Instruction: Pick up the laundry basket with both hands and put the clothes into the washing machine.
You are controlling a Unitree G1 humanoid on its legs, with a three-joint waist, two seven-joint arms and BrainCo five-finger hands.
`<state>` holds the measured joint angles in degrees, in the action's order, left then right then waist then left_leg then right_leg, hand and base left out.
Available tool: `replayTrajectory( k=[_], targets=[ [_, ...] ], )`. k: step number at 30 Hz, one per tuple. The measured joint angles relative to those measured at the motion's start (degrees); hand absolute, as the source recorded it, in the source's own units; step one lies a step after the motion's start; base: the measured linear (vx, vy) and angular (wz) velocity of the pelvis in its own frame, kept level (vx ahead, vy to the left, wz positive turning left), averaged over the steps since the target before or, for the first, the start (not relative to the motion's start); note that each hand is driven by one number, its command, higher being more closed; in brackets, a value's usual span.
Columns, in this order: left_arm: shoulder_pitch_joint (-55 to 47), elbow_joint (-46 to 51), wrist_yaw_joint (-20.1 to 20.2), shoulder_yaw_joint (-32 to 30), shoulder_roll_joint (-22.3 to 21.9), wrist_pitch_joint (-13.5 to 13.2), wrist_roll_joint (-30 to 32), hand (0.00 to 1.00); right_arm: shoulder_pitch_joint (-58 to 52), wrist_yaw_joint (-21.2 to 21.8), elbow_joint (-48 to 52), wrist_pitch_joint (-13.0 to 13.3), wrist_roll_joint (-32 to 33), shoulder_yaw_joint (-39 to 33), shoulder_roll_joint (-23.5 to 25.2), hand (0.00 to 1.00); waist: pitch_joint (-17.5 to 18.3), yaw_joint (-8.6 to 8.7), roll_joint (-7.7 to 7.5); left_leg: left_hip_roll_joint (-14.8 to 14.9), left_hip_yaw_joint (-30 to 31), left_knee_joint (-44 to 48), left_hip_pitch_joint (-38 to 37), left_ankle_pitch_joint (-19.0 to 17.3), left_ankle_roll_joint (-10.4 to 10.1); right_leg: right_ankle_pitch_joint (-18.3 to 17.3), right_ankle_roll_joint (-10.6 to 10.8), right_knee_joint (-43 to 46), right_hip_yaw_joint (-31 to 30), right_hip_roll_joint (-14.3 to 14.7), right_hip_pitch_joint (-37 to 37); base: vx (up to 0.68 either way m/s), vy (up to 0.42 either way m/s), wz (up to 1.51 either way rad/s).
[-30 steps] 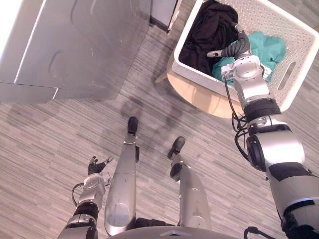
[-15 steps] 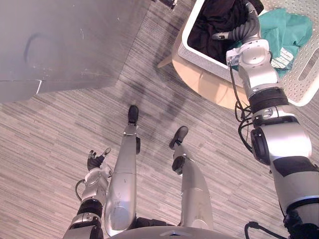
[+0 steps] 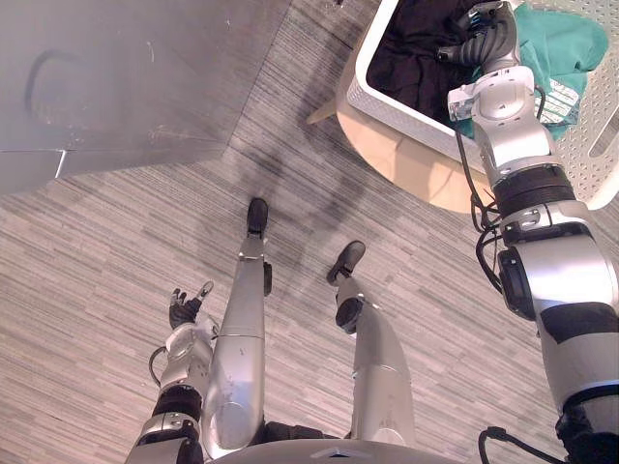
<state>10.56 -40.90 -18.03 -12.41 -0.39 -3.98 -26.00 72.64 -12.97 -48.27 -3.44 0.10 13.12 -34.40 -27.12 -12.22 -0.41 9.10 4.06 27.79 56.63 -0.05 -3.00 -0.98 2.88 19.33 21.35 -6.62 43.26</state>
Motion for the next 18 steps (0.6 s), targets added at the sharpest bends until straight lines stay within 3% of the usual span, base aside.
replayTrajectory(
  k=[12, 18],
  targets=[
    [-0.01, 1.99, -0.54, -0.01, -0.88, -0.43, -2.96, 0.0, 0.06, 0.17, 0.0, -0.07, 0.64, -0.24, 0.39, 1.0, 0.0, -0.16, -0.01, 0.46, 0.27, 1.01, 0.51, -0.01, -0.03, -0.77, -0.3, 2.03, 0.43, -0.14, 0.76, 0.05, 0.002, 0.0],
    [0.0, 1.92, -0.54, -0.02, -0.99, -0.47, -5.31, 0.0, -0.76, -1.58, 0.02, -0.16, 9.4, -6.33, 2.84, 1.0, 0.0, 0.26, -0.02, 0.46, -0.21, 1.15, -0.4, 0.0, -0.03, -1.35, -0.46, 3.65, 0.05, -0.61, 0.74, 0.05, 0.0, 0.01]
  ],
)
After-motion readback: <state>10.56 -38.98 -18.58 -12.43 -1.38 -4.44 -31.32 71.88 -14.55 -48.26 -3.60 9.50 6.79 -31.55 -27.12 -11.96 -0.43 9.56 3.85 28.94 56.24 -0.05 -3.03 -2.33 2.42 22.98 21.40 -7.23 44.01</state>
